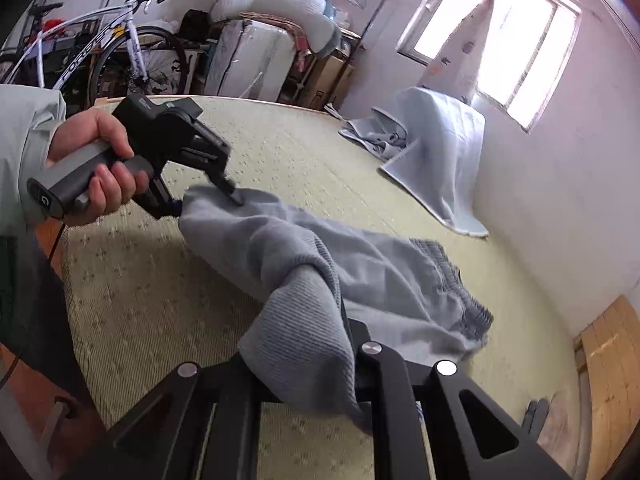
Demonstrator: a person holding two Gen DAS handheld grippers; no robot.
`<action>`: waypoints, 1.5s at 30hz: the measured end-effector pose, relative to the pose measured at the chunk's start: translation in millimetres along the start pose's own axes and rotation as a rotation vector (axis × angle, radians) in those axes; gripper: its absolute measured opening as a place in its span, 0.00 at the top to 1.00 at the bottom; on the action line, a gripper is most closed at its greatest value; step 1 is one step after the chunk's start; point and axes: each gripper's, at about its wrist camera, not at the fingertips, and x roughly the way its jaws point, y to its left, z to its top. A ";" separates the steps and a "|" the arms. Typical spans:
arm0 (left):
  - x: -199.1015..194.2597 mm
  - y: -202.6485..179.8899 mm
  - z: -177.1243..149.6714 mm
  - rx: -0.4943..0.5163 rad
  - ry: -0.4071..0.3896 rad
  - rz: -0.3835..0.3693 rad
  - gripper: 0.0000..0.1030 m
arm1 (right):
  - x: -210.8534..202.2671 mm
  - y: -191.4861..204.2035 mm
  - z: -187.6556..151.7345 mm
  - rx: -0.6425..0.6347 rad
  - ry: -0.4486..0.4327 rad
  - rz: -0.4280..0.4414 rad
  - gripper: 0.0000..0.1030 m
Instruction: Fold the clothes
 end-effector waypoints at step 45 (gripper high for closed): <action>49.7 -195.9 -49.7 0.217 -0.057 0.206 0.82 | -60.4 -122.0 -37.7 0.534 -0.029 0.387 0.89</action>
